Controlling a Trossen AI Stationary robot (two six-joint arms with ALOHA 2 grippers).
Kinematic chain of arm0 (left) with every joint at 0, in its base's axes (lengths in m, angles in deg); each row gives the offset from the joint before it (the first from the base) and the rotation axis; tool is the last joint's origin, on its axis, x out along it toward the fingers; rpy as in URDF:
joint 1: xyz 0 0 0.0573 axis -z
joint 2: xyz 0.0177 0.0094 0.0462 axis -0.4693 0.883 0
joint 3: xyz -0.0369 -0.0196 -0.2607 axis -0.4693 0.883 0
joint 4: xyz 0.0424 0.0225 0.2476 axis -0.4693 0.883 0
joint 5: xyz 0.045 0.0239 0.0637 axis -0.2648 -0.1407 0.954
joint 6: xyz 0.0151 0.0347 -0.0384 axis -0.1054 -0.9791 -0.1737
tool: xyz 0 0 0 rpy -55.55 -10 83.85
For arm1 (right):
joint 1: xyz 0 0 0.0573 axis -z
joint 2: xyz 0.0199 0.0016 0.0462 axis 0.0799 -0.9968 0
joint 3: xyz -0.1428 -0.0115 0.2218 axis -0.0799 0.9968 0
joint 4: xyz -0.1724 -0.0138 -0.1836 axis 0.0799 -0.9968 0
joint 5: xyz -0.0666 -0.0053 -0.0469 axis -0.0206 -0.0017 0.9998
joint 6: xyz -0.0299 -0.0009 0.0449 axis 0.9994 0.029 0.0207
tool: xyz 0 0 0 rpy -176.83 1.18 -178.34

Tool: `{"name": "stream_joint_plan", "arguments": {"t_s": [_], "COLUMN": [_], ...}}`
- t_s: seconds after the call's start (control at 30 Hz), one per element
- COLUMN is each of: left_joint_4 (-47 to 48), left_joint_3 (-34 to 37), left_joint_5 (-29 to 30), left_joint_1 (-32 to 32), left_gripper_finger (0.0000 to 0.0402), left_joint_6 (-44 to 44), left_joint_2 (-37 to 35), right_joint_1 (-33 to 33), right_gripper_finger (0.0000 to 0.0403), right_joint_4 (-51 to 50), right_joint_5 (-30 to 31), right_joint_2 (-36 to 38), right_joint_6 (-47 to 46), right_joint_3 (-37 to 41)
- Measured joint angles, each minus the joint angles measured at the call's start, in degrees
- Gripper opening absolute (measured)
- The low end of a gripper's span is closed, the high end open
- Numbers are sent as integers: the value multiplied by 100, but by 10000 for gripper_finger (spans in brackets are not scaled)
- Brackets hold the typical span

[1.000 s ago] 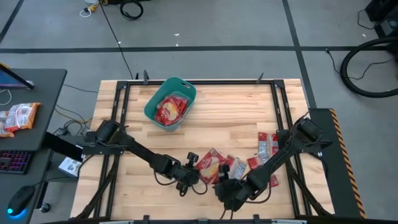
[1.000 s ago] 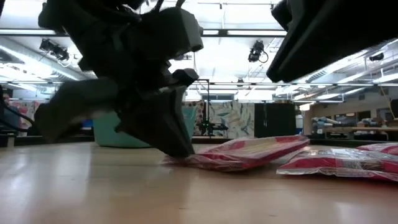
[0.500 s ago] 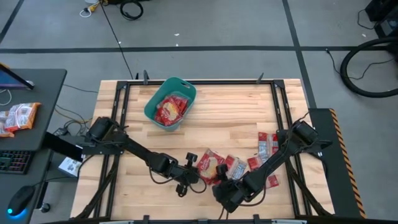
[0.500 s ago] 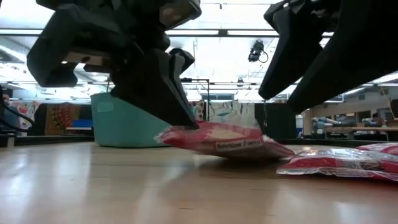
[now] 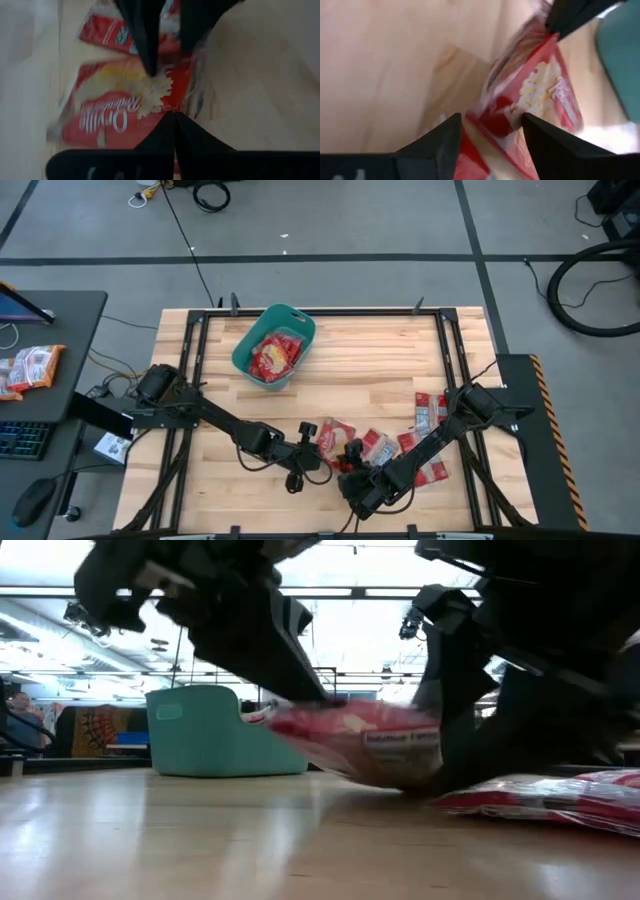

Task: Sort popcorn bags into baskets
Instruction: Put the popcorn bag into the green bin

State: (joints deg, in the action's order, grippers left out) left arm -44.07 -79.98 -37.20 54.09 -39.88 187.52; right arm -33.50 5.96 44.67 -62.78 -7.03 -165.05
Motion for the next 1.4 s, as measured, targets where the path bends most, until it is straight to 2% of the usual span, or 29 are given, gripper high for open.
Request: {"name": "stream_joint_plan", "arguments": {"t_s": [0.17, 0.4, 0.57, 0.67, 0.9, 1.17, 1.4], "left_joint_4": [-1, 14, 25, 291, 855, 657, -39], "left_joint_3": [0, 0, -4, -4, 0, 698, 1643], "left_joint_5": [-10, -122, -153, -34, 604, 1757, 1817], "left_joint_1": [57, 110, 185, 259, 596, 1140, 1277], "left_gripper_finger": [2, 3, 34, 65, 120, 122, 121], "left_joint_6": [4, 7, 165, 293, 431, 664, 1087], "left_joint_2": [-130, -130, -149, -304, -829, -1308, -1829], "right_joint_1": [115, 214, 213, 216, 212, 296, 924], "right_gripper_finger": [162, 20, 28, 14, 10, 7, 7], "right_joint_4": [10, 67, -9, -96, -1368, -2729, -2888], "right_joint_5": [384, 358, 280, 207, 365, 1340, 1344], "right_joint_2": [2, 2, 2, 0, 0, 2, 2], "right_joint_6": [-2, 0, -80, -11, -225, -988, -652], "right_joint_3": [15, 15, -16, -172, -844, -1426, -1823]}}
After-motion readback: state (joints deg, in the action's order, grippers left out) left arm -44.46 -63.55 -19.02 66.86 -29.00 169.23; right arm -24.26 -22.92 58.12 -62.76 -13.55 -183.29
